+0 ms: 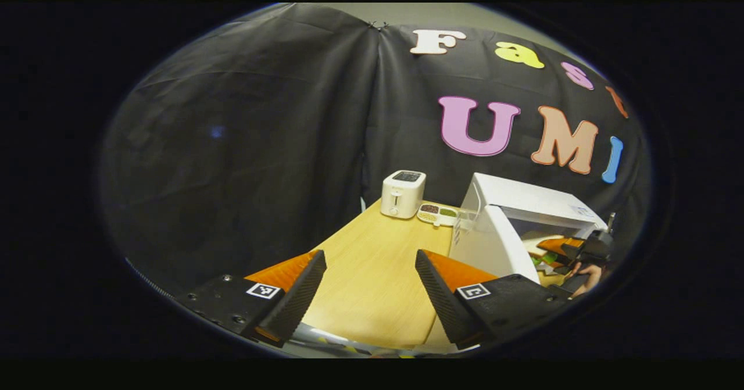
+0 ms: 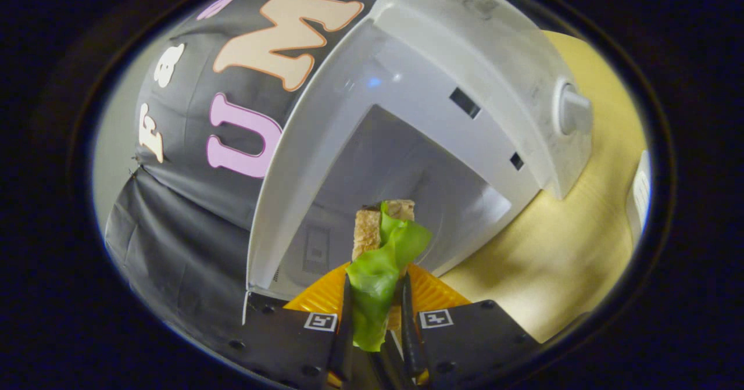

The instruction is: Open the microwave oven with the left hand, put the food in, and close the microwave oven.

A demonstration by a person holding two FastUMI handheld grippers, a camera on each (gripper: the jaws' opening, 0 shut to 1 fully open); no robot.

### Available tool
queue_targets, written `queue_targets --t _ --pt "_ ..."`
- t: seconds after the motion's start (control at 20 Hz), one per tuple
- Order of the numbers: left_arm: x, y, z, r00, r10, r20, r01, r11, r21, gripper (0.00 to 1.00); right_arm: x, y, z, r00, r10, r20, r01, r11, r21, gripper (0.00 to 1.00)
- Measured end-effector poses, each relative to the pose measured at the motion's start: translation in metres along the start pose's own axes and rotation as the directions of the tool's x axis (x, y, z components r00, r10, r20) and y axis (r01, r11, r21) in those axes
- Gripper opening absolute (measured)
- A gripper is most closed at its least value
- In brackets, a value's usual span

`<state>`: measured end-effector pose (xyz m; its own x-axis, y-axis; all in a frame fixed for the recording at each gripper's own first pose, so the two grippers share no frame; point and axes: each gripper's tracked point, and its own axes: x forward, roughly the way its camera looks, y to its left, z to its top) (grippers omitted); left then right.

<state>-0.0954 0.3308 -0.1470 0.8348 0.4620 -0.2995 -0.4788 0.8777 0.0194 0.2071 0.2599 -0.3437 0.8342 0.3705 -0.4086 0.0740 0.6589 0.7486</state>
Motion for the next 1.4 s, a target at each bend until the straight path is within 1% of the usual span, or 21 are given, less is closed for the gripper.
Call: queue_targets --t 0.1,0.25,0.45,0.5,0.55,0.6,0.65,0.7,0.75,0.8,0.85,0.9,0.95,1.0,1.05,1.1,1.15,1.2,1.25,1.3,1.4 --pt "0.002 0.005 -0.005 1.000 0.017 -0.023 -0.016 1.000 0.010 0.95 0.026 -0.006 0.008 0.998 -0.026 0.056 0.028 0.999 -0.037 0.36" --pt "0.009 0.007 -0.010 0.998 0.030 -0.052 -0.030 0.999 0.014 0.95 0.032 -0.017 0.017 0.991 -0.058 0.123 0.067 0.995 -0.067 0.37" --pt "0.018 -0.001 -0.013 0.997 0.018 -0.074 -0.017 1.000 0.008 0.95 0.038 -0.025 0.021 0.983 -0.076 0.166 0.091 0.992 -0.084 0.36" --pt "0.020 -0.004 -0.014 0.997 0.011 -0.078 -0.011 1.000 0.009 0.90 0.039 -0.029 0.023 0.980 -0.093 0.174 0.110 0.990 -0.091 0.36" --pt "0.022 -0.007 -0.014 0.997 0.004 -0.082 -0.004 1.000 0.012 0.90 0.039 -0.033 0.023 0.978 -0.104 0.179 0.124 0.987 -0.099 0.37" --pt "0.023 -0.010 -0.015 0.996 -0.001 -0.085 0.002 1.000 0.014 0.95 0.039 -0.036 0.022 0.977 -0.119 0.178 0.139 0.985 -0.103 0.37" --pt "0.024 -0.012 -0.014 0.996 -0.007 -0.084 0.008 1.000 0.017 0.95 0.039 -0.042 0.023 0.974 -0.141 0.178 0.163 0.980 -0.115 0.38" --pt "0.024 -0.014 -0.014 0.996 -0.011 -0.084 0.012 1.000 0.019 0.95 0.037 -0.048 0.025 0.970 -0.165 0.180 0.189 0.974 -0.125 0.46" --pt "0.024 -0.015 -0.015 0.996 -0.015 -0.083 0.016 1.000 0.020 0.95 0.034 -0.056 0.026 0.964 -0.190 0.186 0.217 0.967 -0.137 0.51" --pt "0.024 -0.017 -0.015 0.996 -0.018 -0.082 0.020 1.000 0.020 0.95 0.034 -0.057 0.028 0.963 -0.196 0.185 0.223 0.964 -0.142 0.57" --pt "0.024 -0.017 -0.015 0.996 -0.020 -0.082 0.021 1.000 0.020 0.95 0.034 -0.062 0.028 0.960 -0.209 0.186 0.239 0.958 -0.157 0.58" --pt "0.023 -0.018 -0.017 0.996 -0.021 -0.083 0.023 1.000 0.020 0.95 0.032 -0.062 0.031 0.959 -0.211 0.191 0.244 0.955 -0.169 0.65" --pt "0.023 -0.018 -0.017 0.996 -0.022 -0.084 0.023 1.000 0.019 0.95 0.029 -0.065 0.032 0.956 -0.219 0.198 0.255 0.950 -0.181 0.79" --pt "0.023 -0.018 -0.018 0.996 -0.020 -0.084 0.022 1.000 0.019 0.95 0.029 -0.067 0.034 0.953 -0.222 0.208 0.263 0.945 -0.193 0.76" --pt "0.022 -0.016 -0.019 0.996 -0.016 -0.084 0.018 1.000 0.024 0.95 0.024 -0.066 0.035 0.951 -0.222 0.214 0.265 0.943 -0.199 0.87" --pt "0.022 -0.014 -0.021 0.996 -0.013 -0.084 0.015 0.999 0.031 0.95 0.021 -0.065 0.037 0.950 -0.220 0.221 0.265 0.943 -0.202 0.88" --pt "0.021 -0.013 -0.021 0.996 -0.012 -0.085 0.015 0.999 0.038 0.95 0.017 -0.063 0.042 0.948 -0.215 0.233 0.264 0.942 -0.207 0.99" --pt "0.020 -0.013 -0.023 0.996 -0.012 -0.088 0.016 0.999 0.043 0.95 0.011 -0.059 0.047 0.947 -0.206 0.247 0.261 0.942 -0.213 0.99" --pt "0.020 -0.013 -0.025 0.996 -0.015 -0.090 0.019 0.999 0.045 0.95 0.006 -0.056 0.052 0.944 -0.200 0.261 0.259 0.941 -0.219 0.90" --pt "0.019 -0.013 -0.029 0.995 -0.019 -0.096 0.023 0.999 0.044 0.95 0.001 -0.051 0.054 0.947 -0.190 0.261 0.251 0.942 -0.224 0.99" --pt "0.015 -0.016 -0.036 0.993 -0.033 -0.111 0.037 0.999 0.032 0.95 -0.012 -0.048 0.057 0.946 -0.186 0.265 0.253 0.936 -0.244 0.99"
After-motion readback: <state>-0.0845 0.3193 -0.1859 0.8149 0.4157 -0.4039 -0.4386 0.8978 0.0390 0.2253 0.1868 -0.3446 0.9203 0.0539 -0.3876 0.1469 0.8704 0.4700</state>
